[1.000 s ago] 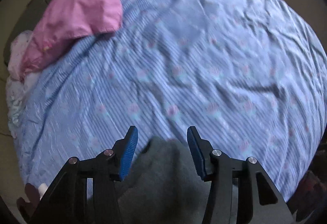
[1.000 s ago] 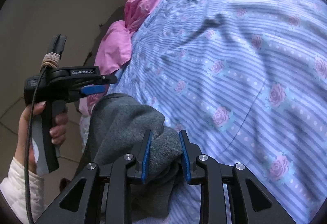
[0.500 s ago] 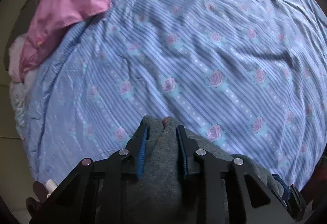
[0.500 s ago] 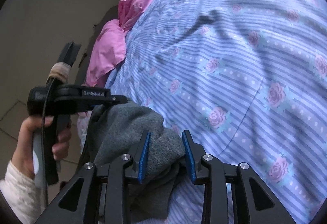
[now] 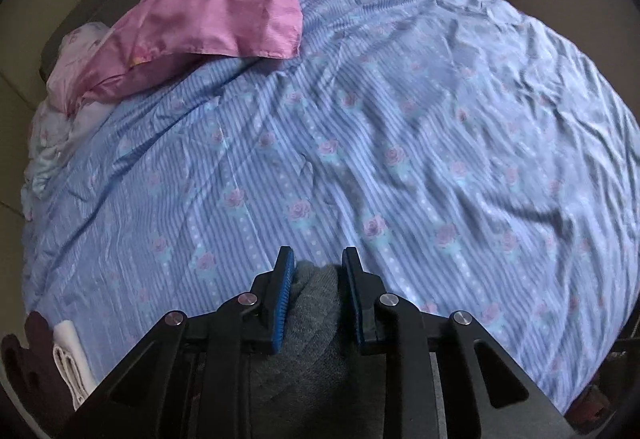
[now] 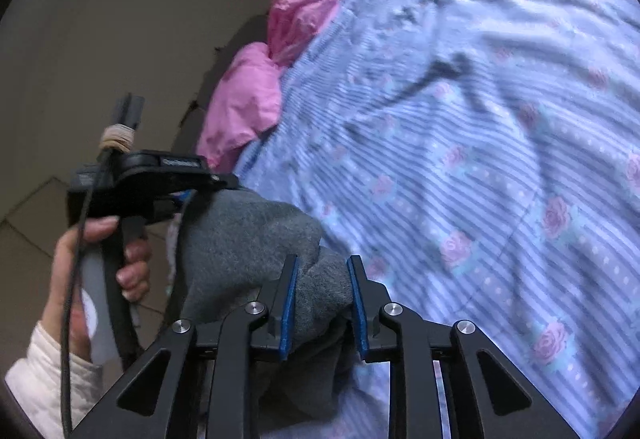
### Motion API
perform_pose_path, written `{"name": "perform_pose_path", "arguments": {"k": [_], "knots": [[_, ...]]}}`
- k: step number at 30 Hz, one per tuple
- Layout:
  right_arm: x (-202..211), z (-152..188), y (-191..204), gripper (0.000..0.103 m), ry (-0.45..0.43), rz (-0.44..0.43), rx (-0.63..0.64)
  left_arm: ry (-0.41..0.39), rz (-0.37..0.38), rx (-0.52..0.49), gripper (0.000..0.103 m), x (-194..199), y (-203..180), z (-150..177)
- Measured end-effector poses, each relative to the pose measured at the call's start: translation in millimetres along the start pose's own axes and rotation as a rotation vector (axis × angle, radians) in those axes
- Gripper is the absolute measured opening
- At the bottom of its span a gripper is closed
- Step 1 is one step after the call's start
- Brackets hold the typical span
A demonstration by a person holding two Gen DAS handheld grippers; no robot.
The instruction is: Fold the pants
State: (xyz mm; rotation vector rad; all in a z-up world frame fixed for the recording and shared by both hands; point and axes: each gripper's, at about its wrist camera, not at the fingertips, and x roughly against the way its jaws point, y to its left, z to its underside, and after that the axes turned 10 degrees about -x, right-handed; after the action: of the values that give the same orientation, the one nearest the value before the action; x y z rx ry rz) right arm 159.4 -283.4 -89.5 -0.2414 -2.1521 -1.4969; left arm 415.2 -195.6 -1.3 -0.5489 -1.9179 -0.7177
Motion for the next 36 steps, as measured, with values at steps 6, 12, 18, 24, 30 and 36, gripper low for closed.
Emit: {"name": "perform_pose_path", "arguments": {"k": [6, 12, 18, 24, 30, 36], "knots": [[-11.7, 3.5, -12.7, 0.022, 0.013, 0.097, 0.016, -0.015, -0.176, -0.045, 0.001, -21.0, -8.7, -8.9], [-16.4, 6.7, -14.5, 0.023, 0.002, 0.161, 0.065, -0.058, -0.136, -0.041, 0.002, -6.0, 2.2, -4.6], [-7.5, 2.3, -11.3, 0.058, -0.044, 0.277, 0.091, -0.159, -0.102, 0.049, 0.056, 55.7, 19.6, 30.2], [25.5, -5.4, -7.9, 0.07, -0.19, 0.305, 0.059, -0.235, -0.14, 0.077, 0.061, 101.0, 28.2, 120.1], [32.3, 10.6, 31.7, 0.07, -0.15, 0.128, 0.204, -0.262, -0.273, 0.222, 0.063, 123.5, 61.7, 220.5], [25.1, 62.3, 76.9, 0.07, -0.103, 0.065, 0.484, -0.277, -0.291, 0.394, 0.064, 120.6, 108.2, 302.4]]}}
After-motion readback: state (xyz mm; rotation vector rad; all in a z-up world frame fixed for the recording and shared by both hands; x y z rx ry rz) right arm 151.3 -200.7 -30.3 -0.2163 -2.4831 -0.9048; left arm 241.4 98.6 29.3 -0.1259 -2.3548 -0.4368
